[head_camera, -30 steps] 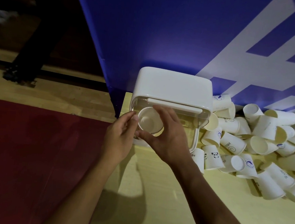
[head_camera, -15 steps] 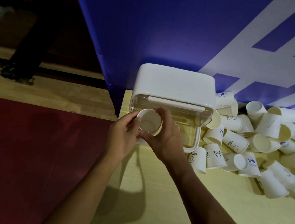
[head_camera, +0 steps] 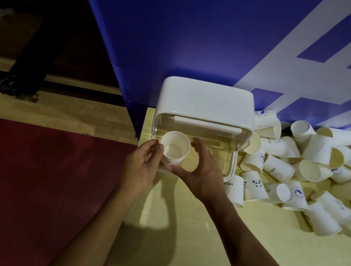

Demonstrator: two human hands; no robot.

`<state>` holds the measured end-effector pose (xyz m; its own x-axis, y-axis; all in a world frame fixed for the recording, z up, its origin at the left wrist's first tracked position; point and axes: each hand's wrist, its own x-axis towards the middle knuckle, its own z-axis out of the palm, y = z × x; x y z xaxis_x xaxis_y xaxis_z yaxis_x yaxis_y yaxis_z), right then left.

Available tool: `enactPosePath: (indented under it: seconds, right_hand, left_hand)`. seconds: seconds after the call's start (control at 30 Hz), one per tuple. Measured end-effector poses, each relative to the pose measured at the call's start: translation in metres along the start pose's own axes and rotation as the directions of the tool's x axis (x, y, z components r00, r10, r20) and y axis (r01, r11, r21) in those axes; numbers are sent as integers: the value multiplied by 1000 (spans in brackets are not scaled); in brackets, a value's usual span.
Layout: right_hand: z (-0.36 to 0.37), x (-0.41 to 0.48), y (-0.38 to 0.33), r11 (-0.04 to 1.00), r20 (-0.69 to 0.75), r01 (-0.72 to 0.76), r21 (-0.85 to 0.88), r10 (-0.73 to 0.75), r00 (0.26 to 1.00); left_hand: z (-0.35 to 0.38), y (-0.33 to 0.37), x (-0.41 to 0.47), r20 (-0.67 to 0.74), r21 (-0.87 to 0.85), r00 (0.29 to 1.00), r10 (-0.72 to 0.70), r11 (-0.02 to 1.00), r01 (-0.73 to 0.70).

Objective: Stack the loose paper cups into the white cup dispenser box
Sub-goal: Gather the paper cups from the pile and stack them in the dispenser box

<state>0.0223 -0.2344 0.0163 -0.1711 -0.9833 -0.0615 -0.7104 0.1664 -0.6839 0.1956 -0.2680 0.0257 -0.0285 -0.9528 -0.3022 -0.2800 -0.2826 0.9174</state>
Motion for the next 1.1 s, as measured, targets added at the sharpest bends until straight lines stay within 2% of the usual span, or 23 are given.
enactPosePath:
  seconds: [0.17,0.43,0.57,0.8,1.1]
  right_hand:
    - [14,1,11,999,103,-47,-26,50,993]
    - [14,14,12,997,47,-48,60,45,998]
    - [12,36,8,998,34,-53,28,52,998]
    - [14,71,8,989,38,-132,-65,135,990]
    - [21,77,14,983,27,-181,5,181,983]
  left_hand:
    - [9,-9,1,43,48,997,-61,997,59]
    - [22,-16,17,9,-104,998,-54,993,55]
    - [30,-9,32,17,-154,999,-38,987,40]
    - [42,5,56,-59,-96,997,-47,995,41]
    - [52,9,56,-117,-73,991,-71,995,63]
